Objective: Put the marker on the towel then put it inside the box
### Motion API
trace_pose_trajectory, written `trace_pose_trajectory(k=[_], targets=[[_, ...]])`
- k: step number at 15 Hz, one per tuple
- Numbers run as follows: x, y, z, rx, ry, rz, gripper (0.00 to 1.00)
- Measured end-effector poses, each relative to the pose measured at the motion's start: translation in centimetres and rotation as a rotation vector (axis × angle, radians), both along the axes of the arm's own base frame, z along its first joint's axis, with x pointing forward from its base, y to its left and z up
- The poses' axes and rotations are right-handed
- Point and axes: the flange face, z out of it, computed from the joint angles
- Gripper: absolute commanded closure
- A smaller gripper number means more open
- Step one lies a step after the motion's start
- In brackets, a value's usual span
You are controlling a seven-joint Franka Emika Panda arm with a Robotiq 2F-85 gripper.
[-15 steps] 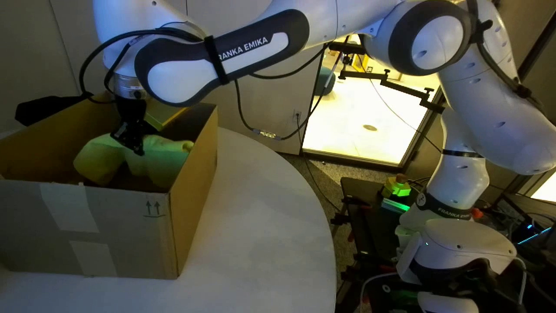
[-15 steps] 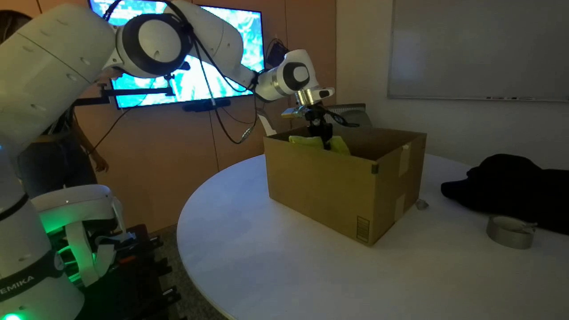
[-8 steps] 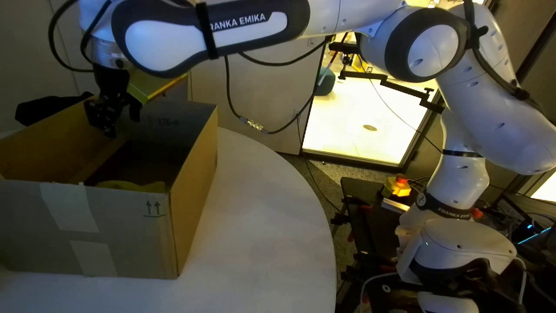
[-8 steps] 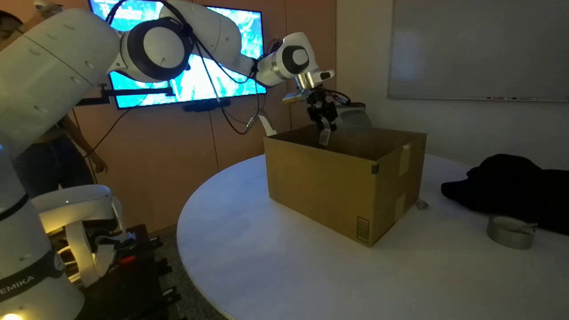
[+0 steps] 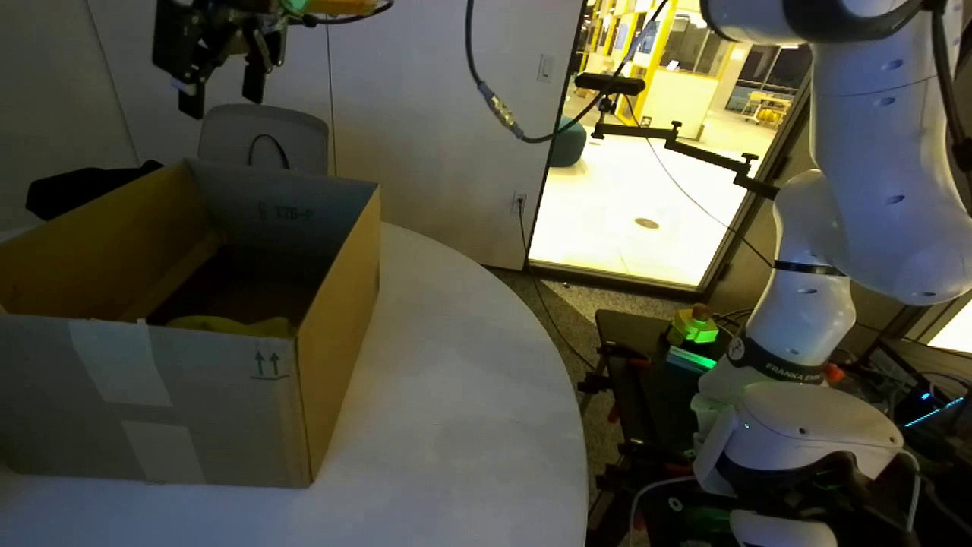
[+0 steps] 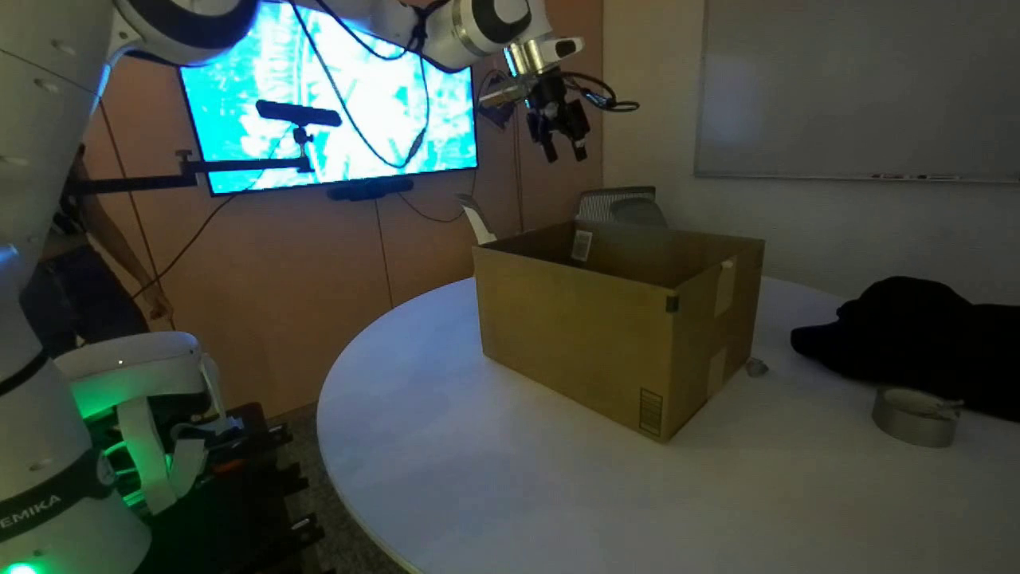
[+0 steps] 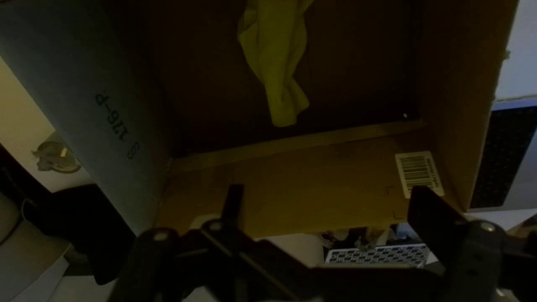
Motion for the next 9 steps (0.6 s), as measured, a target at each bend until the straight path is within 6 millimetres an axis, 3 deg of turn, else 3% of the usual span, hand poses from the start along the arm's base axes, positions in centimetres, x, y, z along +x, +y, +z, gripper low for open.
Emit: trace_pose_trajectory(k=[4,9], targets=[[-5.1,-1.3,2.5,0.04,0.084,-0.015,0.0],[-12.2,-2.4,3.4,0.074,0.175,-0.038,0.0]])
